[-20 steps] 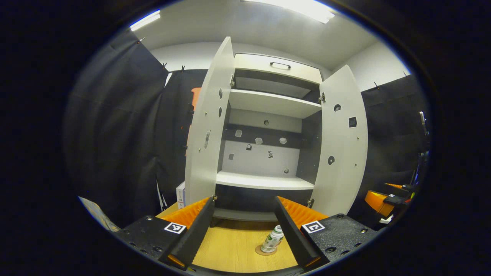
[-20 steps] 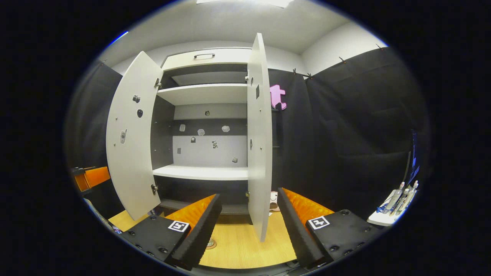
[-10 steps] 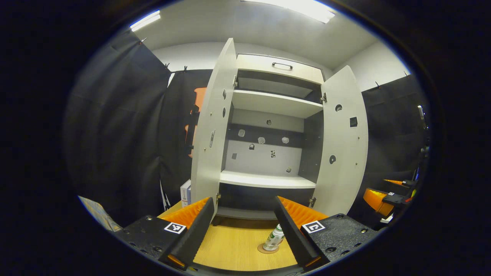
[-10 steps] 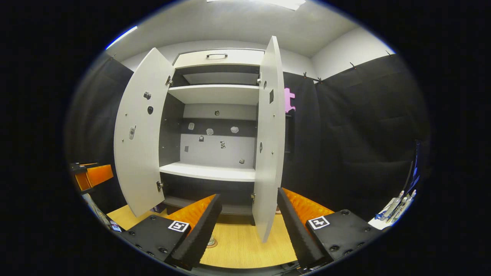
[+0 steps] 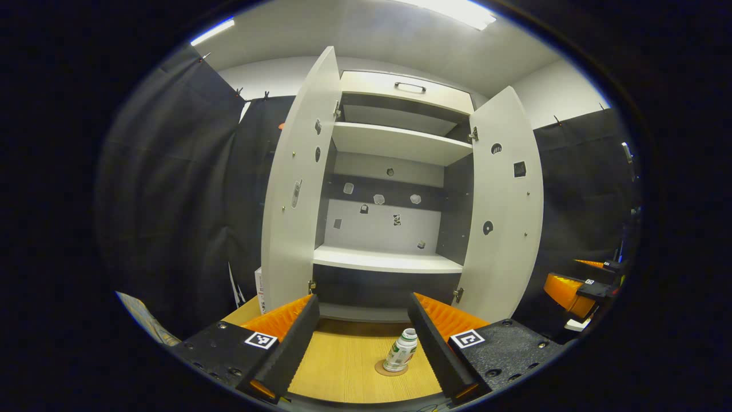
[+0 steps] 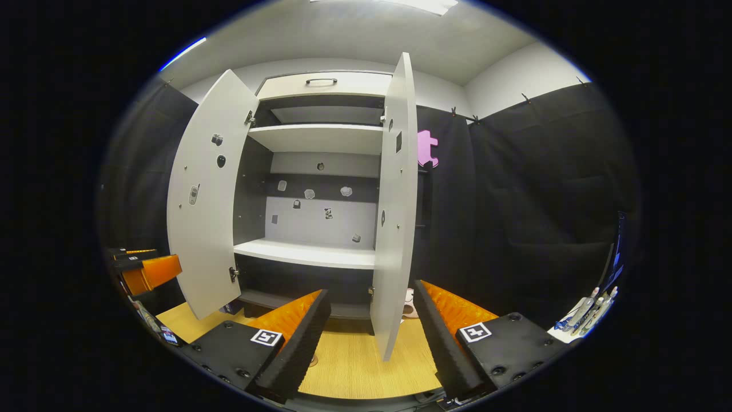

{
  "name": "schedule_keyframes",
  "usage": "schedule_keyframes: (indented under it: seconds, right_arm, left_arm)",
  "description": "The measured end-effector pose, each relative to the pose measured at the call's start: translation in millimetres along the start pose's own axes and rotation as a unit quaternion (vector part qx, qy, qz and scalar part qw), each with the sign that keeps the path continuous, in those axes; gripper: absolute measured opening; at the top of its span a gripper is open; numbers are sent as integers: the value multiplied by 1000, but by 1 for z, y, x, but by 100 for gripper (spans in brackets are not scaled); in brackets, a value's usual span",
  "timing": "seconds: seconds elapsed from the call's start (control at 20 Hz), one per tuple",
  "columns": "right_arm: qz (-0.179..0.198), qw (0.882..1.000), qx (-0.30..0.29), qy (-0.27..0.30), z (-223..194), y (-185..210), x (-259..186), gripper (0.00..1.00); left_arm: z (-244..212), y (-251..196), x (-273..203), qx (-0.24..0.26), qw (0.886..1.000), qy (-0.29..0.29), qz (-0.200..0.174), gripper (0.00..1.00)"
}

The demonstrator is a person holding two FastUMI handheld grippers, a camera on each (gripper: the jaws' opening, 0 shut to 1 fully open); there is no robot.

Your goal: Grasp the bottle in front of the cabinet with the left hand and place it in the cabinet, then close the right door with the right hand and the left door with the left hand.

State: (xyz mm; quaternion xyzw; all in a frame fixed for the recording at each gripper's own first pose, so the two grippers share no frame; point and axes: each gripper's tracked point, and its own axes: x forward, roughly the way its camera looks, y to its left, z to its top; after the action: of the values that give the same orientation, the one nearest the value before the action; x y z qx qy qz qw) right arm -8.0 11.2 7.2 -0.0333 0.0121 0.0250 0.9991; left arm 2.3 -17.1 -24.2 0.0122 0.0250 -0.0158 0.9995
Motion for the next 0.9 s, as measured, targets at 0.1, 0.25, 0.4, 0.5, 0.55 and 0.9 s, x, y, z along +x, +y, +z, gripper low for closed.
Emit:
schedule_keyframes:
  seconds: [0.1, 0.25, 0.4, 0.5, 0.55, 0.9]
  right_arm:
    - [-3, 1000, 0, 0, 0, -4, 1, 96]
    - [-6, 1000, -3, 6, -2, -10, 4, 97]
    - [-9, 1000, -5, 7, -2, -15, 6, 96]
    - [-14, 1000, 2, 10, -4, -19, 9, 96]
    - [-16, 1000, 5, 11, -5, -21, 10, 96]
    - [-41, 999, 5, 14, -2, -45, 14, 96]
  left_arm:
    - [-8, -7, 8, 5, 1000, 5, -5, 92]
    - [-26, -17, 22, 9, 1000, 20, -12, 95]
    - [-46, -29, 38, 14, 999, 38, -25, 95]
    - [-64, -37, 47, 17, 998, 52, -31, 95]
    - [-72, -42, 52, 18, 997, 60, -35, 95]
    - [-148, -78, 86, 23, 990, 122, -69, 95]
